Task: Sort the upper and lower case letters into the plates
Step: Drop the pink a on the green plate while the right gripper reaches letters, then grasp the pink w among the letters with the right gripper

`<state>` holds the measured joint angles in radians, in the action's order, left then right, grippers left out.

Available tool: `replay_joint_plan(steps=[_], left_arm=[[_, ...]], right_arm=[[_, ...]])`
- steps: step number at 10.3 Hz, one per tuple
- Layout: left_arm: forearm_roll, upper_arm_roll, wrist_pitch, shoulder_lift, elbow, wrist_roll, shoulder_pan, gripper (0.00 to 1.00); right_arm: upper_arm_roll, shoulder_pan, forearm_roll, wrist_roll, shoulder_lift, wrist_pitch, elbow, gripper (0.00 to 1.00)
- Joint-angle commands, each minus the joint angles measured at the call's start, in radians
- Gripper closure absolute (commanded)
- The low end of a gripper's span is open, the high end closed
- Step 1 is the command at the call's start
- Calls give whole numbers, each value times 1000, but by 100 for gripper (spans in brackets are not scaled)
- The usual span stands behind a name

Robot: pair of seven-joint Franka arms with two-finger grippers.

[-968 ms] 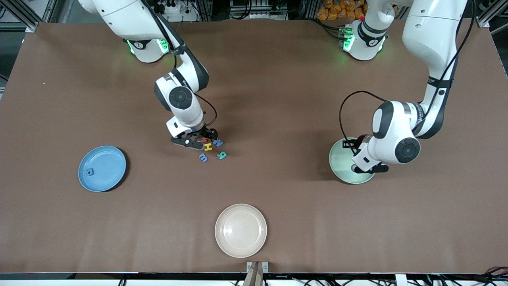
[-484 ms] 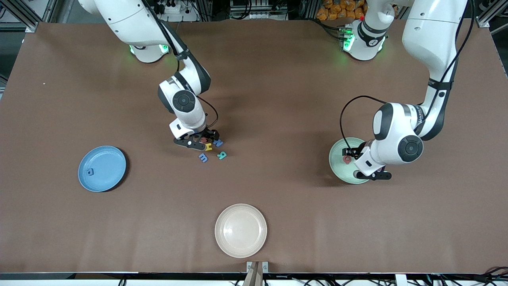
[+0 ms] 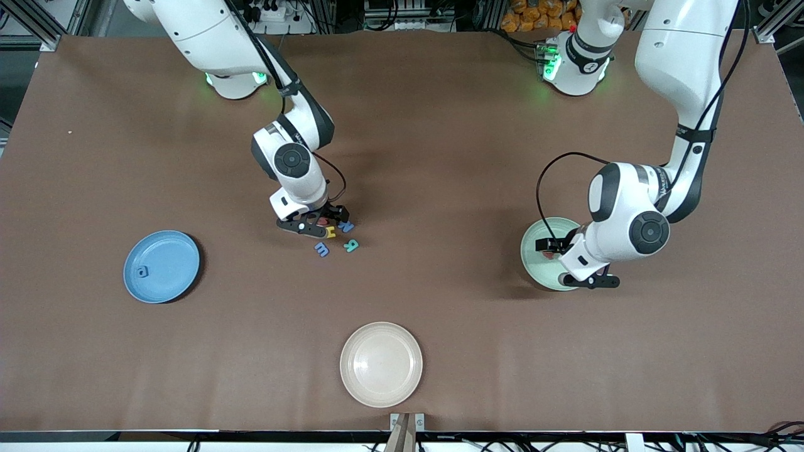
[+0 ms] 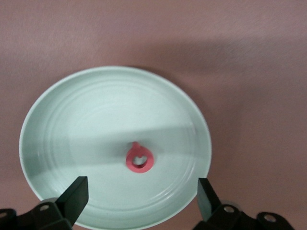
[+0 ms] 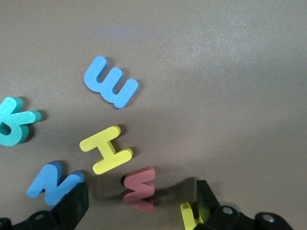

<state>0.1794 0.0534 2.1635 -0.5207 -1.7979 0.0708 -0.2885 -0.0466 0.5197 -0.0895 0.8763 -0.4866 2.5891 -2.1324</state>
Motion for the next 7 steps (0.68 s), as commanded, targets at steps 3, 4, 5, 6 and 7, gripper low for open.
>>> replay_joint_plan(steps=[3,4,5,6,7], left_arm=[[-163,-35,30,-73,123,3,-69,0],[-213,-33,30,-71,127,-6,-78,0],[-304,-38,32,-67,127,-14,-84,0],[-328,-64,56,-70,127,-16,-83,0],[-327,-81,140,-74,127,-25,-83,0]], right_arm=[[1,-13,-12,4,8,13,16,0],[1,-21,-12,1,10,11,11,0],[1,-21,-13,-8,11,11,-1,0],[1,-21,-13,-16,19,11,-17,0],[1,-21,-15,-25,23,14,-35,0]])
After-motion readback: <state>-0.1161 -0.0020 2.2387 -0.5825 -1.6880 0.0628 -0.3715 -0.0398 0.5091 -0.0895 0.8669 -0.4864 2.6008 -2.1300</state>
